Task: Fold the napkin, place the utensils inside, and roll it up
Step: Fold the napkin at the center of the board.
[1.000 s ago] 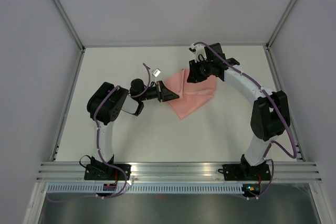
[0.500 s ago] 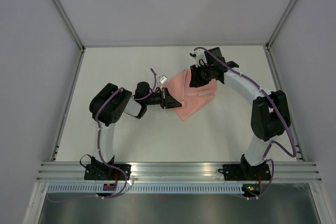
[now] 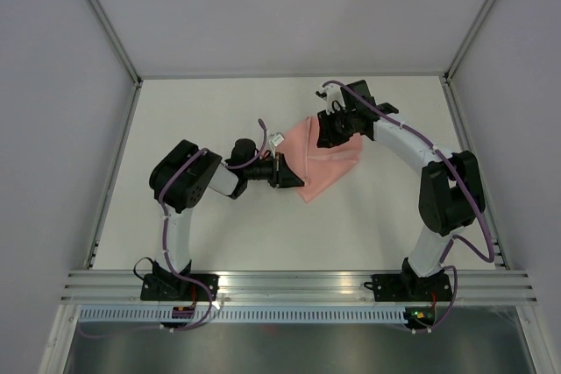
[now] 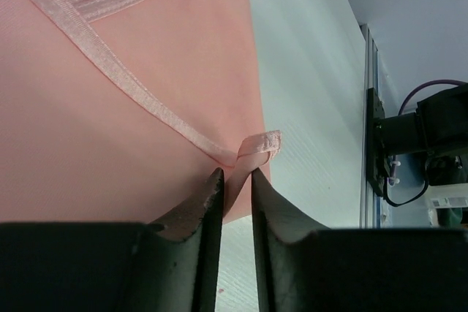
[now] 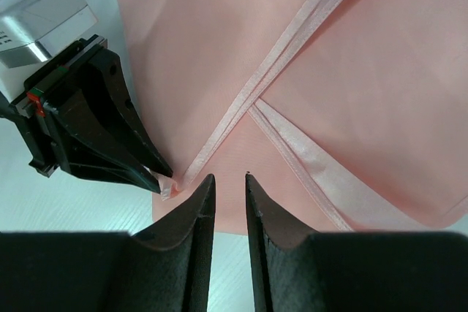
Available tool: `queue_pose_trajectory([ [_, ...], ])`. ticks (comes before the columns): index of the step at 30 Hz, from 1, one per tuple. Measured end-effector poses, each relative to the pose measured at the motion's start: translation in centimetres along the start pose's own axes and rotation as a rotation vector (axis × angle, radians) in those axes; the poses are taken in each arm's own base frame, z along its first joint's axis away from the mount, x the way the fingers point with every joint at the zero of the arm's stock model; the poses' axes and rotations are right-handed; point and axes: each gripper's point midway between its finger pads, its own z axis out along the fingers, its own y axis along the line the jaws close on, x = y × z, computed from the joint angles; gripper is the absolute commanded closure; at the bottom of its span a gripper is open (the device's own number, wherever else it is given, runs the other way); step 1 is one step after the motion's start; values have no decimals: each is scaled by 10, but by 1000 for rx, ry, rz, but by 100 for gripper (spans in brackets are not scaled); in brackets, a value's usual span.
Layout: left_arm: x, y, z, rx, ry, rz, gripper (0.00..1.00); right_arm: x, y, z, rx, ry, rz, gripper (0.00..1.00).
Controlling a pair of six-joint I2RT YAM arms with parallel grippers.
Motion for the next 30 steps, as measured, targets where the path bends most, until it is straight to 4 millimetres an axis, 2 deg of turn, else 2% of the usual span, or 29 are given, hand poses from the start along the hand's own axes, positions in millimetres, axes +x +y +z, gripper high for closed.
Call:
queue_pose_trajectory([
  [8, -14, -19, 0, 23, -16, 56, 59, 5, -1, 1, 1, 13, -1, 71],
  [17, -27, -31, -1, 32, -34, 81, 58, 17, -6, 3, 26, 43, 6, 72],
  [21, -58, -34, -5, -7, -100, 110, 58, 35, -14, 0, 71, 70, 17, 72],
  [23, -83, -33, -8, -59, -161, 123, 57, 43, -19, -4, 95, 81, 23, 72],
  [28, -154, -12, -26, -261, -318, 143, 59, 58, -40, -19, 155, 90, 45, 73],
  [30, -173, -1, -31, -346, -351, 135, 59, 66, -50, -24, 181, 97, 60, 73],
])
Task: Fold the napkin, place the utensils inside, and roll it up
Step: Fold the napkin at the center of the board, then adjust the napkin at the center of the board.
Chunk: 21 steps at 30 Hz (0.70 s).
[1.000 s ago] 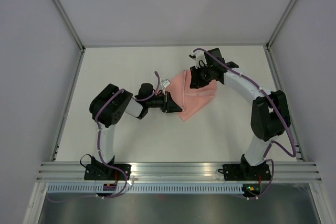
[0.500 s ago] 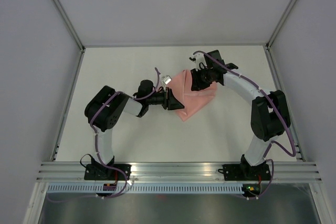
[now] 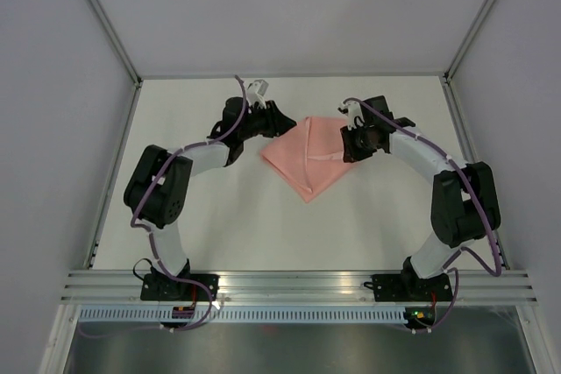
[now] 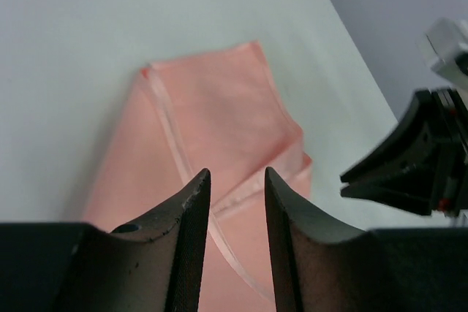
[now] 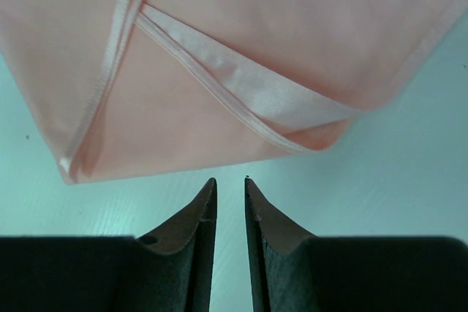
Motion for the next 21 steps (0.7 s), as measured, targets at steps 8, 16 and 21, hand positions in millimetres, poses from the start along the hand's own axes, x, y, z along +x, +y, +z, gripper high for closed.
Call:
queue_pose_trajectory([
  [8, -19, 56, 22, -250, -3, -14, 63, 30, -19, 4, 54, 62, 23, 74],
  [16, 29, 112, 24, -399, 130, -77, 65, 35, -28, 8, 66, 79, 44, 75],
  [21, 38, 120, 24, -418, 158, -90, 66, 44, -31, 18, 64, 117, 55, 75],
])
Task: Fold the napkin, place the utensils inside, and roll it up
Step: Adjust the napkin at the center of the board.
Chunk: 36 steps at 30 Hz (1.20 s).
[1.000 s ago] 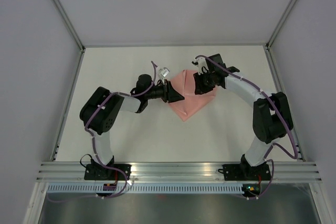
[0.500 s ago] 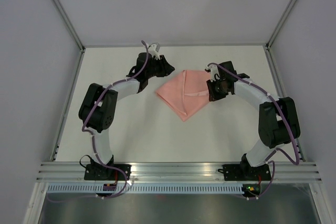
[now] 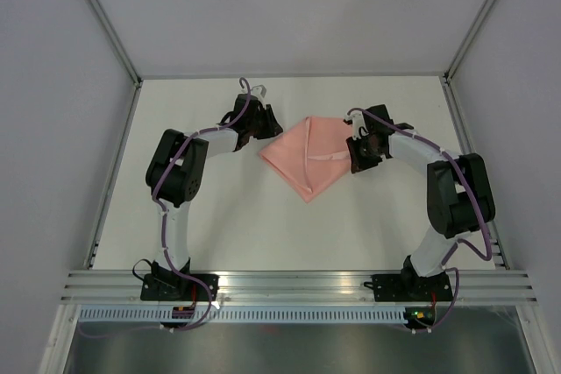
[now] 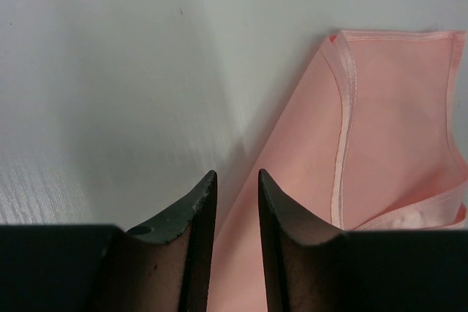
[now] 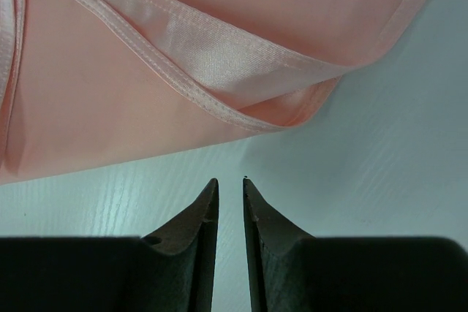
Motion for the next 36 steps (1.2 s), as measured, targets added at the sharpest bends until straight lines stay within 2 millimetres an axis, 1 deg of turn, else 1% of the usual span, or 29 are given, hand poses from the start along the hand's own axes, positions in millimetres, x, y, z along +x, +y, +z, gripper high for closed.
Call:
queue_pose_trajectory([
  [8, 3, 2, 2, -4, 8, -2, 67, 8, -4, 12, 4, 40, 10, 75],
  [12, 5, 3, 2, -7, 14, -4, 69, 7, -8, 17, 14, 50, 16, 75],
  [21, 11, 6, 1, -21, 40, -18, 71, -8, -13, 26, 19, 41, 21, 75],
  [29, 20, 9, -1, -37, 71, -45, 72, -15, -16, 33, 20, 46, 26, 75],
  [36, 24, 9, -4, -37, 69, -74, 73, -31, -19, 40, 22, 30, 23, 75],
])
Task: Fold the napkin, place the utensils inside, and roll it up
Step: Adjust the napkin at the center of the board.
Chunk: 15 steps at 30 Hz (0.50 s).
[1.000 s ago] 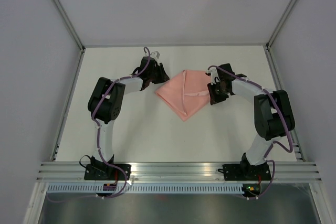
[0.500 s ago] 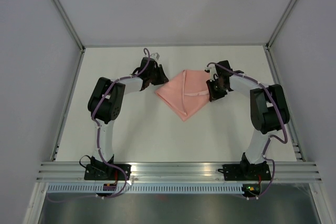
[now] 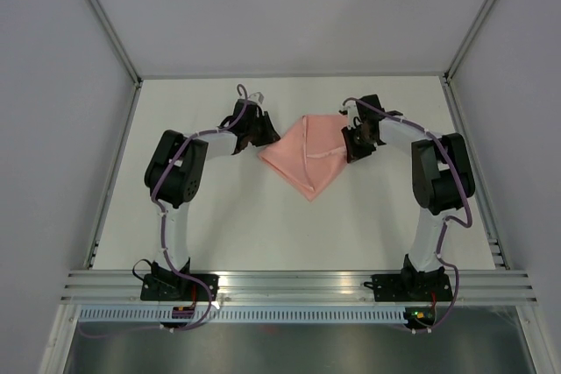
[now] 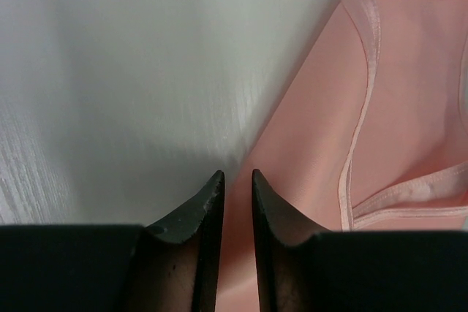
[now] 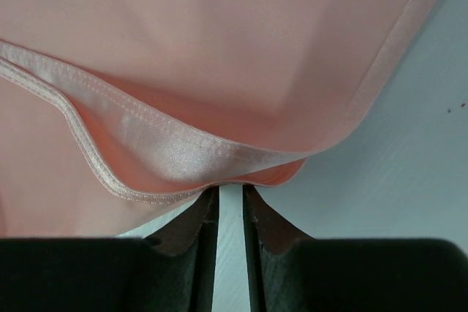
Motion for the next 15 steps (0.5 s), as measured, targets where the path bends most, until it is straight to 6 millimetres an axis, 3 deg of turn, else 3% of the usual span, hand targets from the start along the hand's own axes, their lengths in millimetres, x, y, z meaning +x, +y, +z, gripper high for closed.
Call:
queue_pose_trajectory([
  [15, 28, 2, -25, -21, -8, -103, 77, -41, -8, 16, 7, -47, -6, 74],
])
